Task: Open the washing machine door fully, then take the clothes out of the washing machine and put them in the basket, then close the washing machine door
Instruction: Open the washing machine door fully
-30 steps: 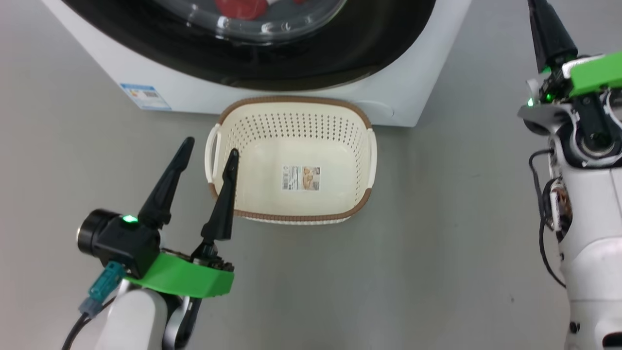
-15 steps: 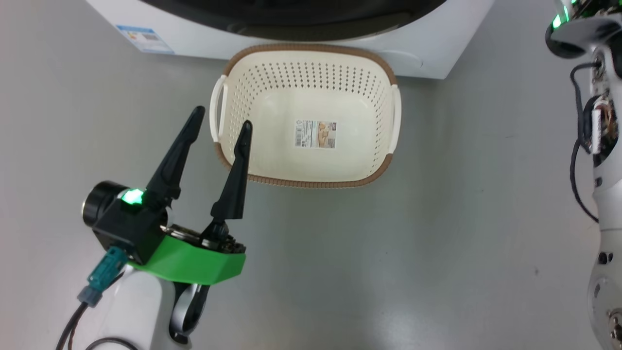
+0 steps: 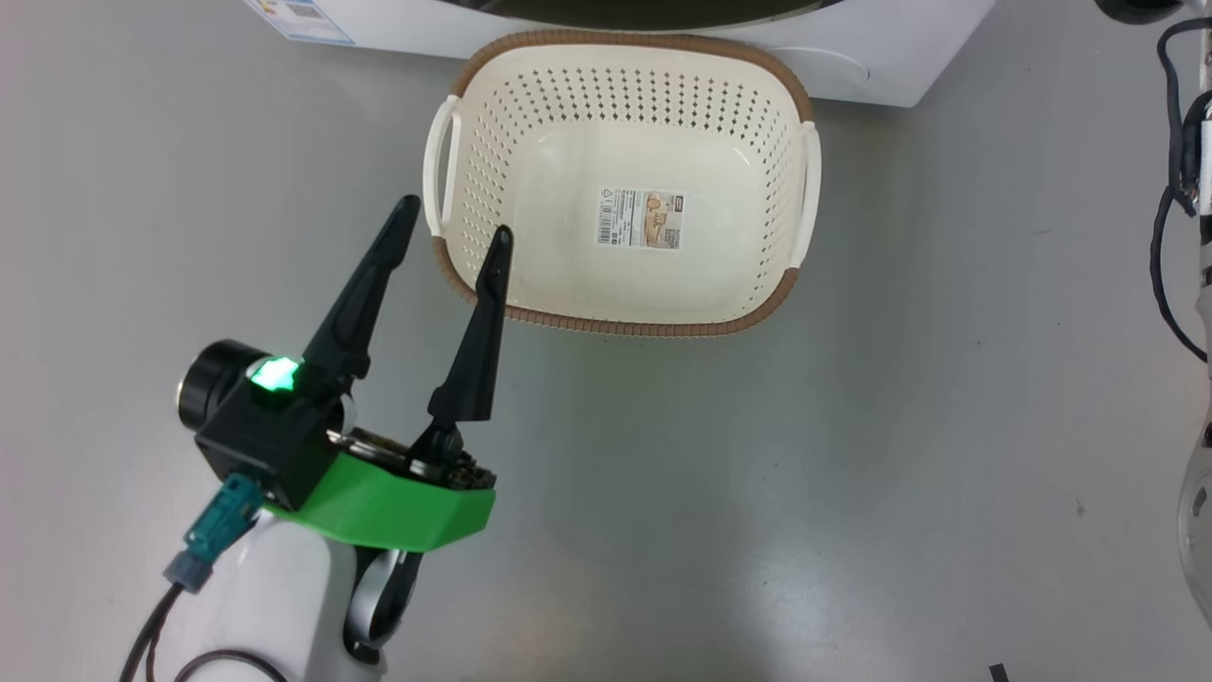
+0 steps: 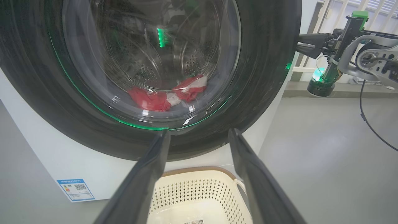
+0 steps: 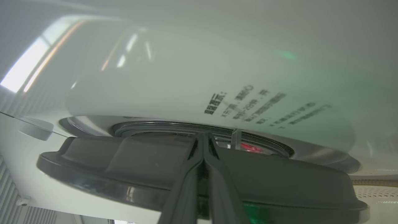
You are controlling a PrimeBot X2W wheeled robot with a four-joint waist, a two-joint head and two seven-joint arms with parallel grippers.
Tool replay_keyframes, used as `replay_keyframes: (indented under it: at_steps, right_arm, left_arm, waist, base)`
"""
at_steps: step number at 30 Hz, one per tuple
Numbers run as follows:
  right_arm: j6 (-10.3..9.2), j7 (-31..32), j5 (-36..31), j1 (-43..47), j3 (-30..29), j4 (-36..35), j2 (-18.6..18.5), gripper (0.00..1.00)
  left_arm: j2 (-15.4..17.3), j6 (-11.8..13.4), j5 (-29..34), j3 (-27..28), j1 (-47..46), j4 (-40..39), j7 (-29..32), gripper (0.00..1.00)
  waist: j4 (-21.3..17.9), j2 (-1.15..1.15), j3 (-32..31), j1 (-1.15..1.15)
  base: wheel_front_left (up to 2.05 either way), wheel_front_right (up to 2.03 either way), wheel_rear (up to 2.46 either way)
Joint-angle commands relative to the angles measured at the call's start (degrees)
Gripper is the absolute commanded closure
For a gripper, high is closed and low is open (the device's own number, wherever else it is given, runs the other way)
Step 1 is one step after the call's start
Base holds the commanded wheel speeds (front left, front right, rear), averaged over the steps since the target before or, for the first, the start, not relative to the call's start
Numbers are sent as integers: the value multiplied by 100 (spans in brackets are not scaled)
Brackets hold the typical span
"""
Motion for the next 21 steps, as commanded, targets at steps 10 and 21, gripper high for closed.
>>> replay_keyframes:
  at_steps: [10, 21]
  right_arm:
    - [3, 593, 6, -265, 171, -202, 260, 100]
    - [3, 1014, -142, 85, 427, -506, 350, 100]
  left_arm:
    - [108, -45, 37, 203, -41, -86, -44, 0]
    - [96, -49, 69, 290, -47, -21, -44, 0]
  waist:
    - [-70, 0, 16, 0]
    - [-131, 0, -130, 0]
  base:
    - [0, 0, 0]
    - [0, 0, 0]
